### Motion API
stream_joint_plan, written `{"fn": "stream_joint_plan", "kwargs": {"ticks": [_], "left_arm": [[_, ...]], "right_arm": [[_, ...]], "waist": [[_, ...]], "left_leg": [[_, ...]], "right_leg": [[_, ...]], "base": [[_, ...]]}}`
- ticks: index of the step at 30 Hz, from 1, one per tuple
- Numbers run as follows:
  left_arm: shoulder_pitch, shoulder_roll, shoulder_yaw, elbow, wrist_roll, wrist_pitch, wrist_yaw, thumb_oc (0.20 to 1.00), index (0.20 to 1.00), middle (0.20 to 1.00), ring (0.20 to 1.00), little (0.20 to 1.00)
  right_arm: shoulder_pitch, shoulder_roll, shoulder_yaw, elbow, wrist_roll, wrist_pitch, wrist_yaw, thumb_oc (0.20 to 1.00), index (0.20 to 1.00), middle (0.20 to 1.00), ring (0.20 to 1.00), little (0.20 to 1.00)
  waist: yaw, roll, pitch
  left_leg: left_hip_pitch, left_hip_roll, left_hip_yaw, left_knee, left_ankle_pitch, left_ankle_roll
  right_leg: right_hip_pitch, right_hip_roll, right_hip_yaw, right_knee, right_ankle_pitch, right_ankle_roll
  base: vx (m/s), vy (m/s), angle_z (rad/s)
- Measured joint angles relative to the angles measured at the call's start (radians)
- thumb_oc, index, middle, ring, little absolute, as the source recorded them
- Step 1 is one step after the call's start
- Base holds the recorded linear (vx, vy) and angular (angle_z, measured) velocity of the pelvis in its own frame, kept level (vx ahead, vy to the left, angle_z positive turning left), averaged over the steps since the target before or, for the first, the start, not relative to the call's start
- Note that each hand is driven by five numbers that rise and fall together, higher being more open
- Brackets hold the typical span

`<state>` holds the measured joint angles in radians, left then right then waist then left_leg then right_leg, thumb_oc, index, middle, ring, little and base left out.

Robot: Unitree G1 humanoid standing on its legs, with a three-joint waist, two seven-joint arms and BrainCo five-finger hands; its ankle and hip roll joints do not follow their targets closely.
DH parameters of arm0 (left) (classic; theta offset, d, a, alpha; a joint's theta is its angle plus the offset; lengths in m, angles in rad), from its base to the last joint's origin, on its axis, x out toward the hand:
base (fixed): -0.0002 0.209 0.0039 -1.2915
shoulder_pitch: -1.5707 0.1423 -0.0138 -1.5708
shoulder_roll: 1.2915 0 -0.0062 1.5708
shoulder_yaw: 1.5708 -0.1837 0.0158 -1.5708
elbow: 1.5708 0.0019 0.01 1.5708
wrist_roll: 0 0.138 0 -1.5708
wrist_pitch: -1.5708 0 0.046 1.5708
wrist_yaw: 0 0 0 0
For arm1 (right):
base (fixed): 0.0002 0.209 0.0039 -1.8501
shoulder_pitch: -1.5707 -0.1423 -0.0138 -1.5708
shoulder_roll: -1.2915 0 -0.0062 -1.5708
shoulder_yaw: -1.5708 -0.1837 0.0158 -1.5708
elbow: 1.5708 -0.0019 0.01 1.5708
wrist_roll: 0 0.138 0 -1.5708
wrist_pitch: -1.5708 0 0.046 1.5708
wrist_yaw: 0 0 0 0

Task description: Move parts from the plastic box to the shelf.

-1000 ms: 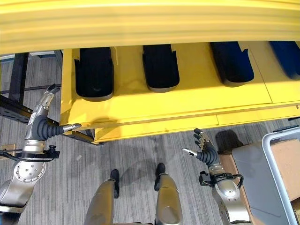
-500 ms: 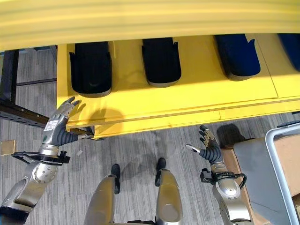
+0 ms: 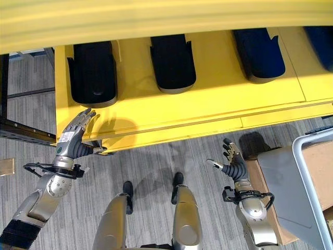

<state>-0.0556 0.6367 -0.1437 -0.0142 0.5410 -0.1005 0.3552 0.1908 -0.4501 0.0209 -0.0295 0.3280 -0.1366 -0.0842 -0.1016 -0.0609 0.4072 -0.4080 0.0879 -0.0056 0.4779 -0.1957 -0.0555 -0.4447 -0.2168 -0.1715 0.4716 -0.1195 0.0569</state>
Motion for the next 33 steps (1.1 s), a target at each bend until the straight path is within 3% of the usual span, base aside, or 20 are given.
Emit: {"fn": "stream_joint_plan", "kwargs": {"ticks": [33], "left_arm": [[-0.124,-0.04,-0.051,0.146,0.001,0.066,0.059,1.0,1.0,1.0,1.0,1.0]], "right_arm": [[-0.039,0.001,0.031,0.009,-0.037,-0.001,-0.036,1.0,1.0,1.0,1.0,1.0]], "waist": [[-0.016,-0.014,0.009]], "left_leg": [[-0.062,0.008,0.012,0.053,-0.004,0.003]], "right_leg": [[-0.066,0.005,0.022,0.031,0.005,-0.004]], "base": [[0.0,0.001,-0.01]]}}
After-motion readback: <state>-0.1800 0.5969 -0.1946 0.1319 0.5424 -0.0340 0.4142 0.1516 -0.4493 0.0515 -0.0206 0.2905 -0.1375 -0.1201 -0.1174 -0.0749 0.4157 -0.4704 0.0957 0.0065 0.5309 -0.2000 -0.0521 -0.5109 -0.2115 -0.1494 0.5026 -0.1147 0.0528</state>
